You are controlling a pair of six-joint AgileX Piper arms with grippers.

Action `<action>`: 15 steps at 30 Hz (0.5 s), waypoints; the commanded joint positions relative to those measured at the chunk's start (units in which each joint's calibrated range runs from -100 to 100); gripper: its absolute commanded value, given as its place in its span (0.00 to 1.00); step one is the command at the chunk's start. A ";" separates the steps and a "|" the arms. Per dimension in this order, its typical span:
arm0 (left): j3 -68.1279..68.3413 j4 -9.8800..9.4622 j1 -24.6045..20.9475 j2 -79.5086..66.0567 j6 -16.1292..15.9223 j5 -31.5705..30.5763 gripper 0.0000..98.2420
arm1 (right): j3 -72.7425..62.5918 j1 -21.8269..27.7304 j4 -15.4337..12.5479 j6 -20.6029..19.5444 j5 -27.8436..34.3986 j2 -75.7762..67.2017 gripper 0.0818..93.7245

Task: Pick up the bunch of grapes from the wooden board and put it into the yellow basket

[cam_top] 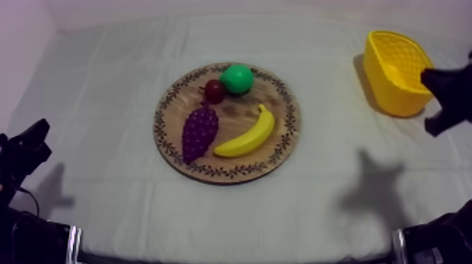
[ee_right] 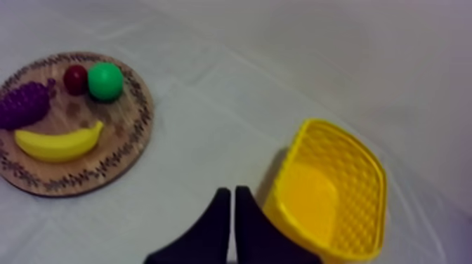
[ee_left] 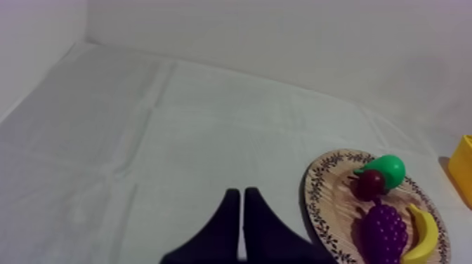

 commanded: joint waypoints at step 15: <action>-0.02 -0.04 0.00 0.00 -0.01 -0.05 0.00 | -55.90 -11.63 0.67 -7.14 28.82 38.81 0.00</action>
